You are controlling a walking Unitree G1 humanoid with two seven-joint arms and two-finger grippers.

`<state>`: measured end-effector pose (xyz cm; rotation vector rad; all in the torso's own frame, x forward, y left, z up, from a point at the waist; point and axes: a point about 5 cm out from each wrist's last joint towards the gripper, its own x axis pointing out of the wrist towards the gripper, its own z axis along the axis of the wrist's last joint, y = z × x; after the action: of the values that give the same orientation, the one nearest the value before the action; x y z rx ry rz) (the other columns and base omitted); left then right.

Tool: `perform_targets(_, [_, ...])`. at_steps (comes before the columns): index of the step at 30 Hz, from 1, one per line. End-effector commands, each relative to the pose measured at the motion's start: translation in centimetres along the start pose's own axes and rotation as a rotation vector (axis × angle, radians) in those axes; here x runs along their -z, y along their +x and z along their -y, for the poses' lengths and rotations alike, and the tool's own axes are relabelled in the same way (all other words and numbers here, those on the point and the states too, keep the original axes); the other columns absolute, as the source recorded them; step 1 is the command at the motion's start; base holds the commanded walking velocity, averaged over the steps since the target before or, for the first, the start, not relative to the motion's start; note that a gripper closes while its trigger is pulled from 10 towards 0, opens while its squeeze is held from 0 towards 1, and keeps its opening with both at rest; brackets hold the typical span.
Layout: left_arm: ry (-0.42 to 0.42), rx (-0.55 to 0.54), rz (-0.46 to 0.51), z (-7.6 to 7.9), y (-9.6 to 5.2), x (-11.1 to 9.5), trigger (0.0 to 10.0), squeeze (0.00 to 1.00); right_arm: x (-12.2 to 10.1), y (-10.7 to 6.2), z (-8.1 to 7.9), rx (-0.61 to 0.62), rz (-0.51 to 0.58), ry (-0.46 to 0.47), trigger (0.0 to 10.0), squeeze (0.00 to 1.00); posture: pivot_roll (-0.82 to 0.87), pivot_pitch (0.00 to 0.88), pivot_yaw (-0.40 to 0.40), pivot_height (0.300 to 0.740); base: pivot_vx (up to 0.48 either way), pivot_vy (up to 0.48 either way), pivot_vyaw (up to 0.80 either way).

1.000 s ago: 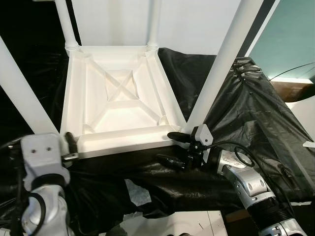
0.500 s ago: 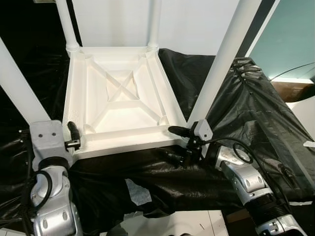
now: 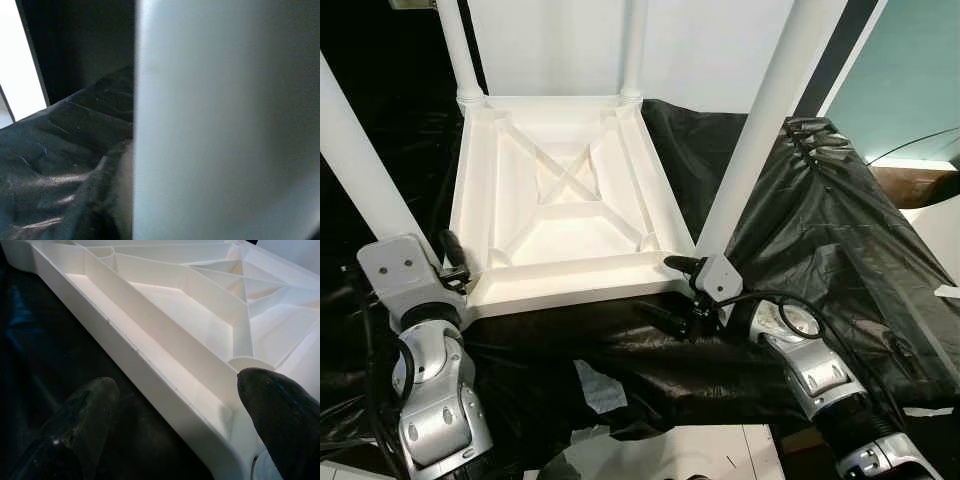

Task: Building children table

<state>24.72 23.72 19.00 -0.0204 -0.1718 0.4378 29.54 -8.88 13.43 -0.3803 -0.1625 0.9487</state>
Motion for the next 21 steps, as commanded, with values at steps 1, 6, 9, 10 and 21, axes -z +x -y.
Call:
perform_targets(1, [-0.039,-0.016,-0.013,0.2,0.1,0.4,0.0,0.0,0.1,0.0,0.5,0.03,-0.013,-0.031,10.0,0.0,0.2,0.076,-0.097,0.74,0.0,0.0,0.0])
perform_targets(6, [-0.113,0.052,-0.027,1.0,0.1,0.9,0.0,0.0,-0.1,0.4,1.1,0.078,-0.02,-0.123,10.0,0.0,0.2,0.079,-0.097,0.74,0.0,0.0,0.0])
perform_targets(9, [-0.162,0.102,-0.028,1.6,-0.1,1.2,10.0,0.0,-0.1,0.7,1.1,0.09,-0.029,-0.191,10.0,0.0,0.2,0.083,-0.103,0.74,0.0,0.0,0.0])
perform_targets(10, [-0.162,0.102,-0.028,1.6,-0.1,1.2,10.0,0.0,-0.1,0.7,1.1,0.09,-0.029,-0.191,10.0,0.0,0.2,0.083,-0.103,0.74,0.0,0.0,0.0])
perform_targets(21, [-0.317,0.206,-0.047,3.5,-0.8,1.2,10.0,0.0,0.2,1.1,-0.1,0.022,-0.073,-0.461,10.0,0.0,0.2,0.083,-0.108,0.74,0.0,0.0,0.0])
